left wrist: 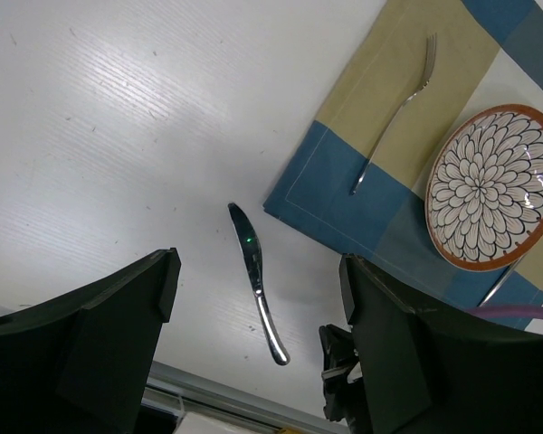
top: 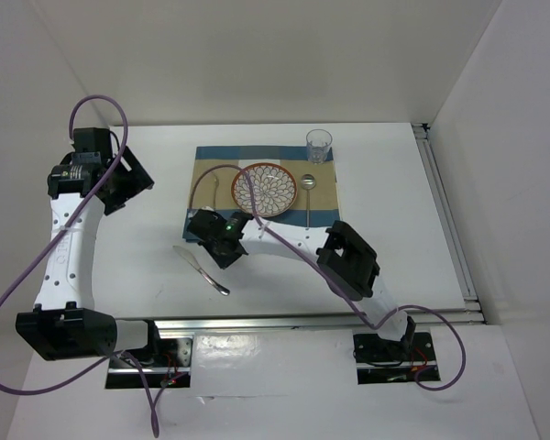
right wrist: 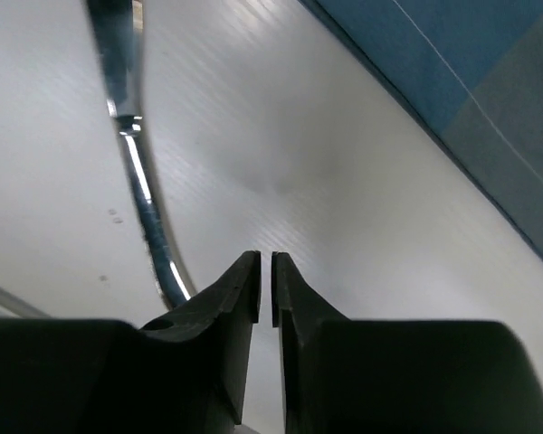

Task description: Set the dinner table for one person

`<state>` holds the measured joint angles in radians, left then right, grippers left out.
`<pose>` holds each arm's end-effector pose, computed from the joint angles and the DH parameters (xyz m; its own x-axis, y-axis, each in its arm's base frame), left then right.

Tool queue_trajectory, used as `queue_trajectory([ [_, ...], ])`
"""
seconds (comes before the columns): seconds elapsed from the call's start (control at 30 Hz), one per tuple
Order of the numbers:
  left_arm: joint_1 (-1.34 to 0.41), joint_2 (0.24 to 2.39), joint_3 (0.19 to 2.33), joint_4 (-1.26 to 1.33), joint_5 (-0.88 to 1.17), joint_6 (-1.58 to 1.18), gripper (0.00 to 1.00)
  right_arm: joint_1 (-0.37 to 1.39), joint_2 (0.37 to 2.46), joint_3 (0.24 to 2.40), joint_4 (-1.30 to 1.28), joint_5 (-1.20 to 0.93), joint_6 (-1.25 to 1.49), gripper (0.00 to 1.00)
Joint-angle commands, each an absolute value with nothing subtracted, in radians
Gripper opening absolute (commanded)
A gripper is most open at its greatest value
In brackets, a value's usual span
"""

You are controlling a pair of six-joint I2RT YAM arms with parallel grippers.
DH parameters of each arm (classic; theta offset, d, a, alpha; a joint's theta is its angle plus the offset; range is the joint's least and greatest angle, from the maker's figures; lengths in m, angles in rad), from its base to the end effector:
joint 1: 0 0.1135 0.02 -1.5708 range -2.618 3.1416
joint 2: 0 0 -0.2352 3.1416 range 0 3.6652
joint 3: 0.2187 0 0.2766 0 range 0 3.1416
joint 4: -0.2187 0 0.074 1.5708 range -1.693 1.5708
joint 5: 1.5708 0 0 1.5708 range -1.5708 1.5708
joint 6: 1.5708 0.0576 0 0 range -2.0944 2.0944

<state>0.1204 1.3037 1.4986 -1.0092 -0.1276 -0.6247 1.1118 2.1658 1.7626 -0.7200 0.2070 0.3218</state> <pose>0.2981 0.0435 0.3562 -0.4652 -0.6406 -0.6109 -0.5892 0.7391 -0.3264 0.2234 0.4252 0.1400 -0.6439 -0.6043 -0.4692 -0.6686 0.7426 -0.0389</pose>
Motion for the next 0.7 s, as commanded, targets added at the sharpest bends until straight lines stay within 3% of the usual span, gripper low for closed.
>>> queue_trajectory([
  [0.0,0.124,1.281,1.497,-0.988,-0.136,-0.610,0.89,1.134,2.172,1.877,-0.759,0.129,0.276,0.24],
  [0.27,0.124,1.272,1.543,-1.008,-0.146,-0.620,0.89,1.163,2.339,2.132,-0.842,0.083,0.276,0.46],
  [0.67,0.124,1.263,1.534,-1.017,-0.155,-0.620,0.89,1.163,2.483,2.235,-0.896,0.064,0.285,0.49],
])
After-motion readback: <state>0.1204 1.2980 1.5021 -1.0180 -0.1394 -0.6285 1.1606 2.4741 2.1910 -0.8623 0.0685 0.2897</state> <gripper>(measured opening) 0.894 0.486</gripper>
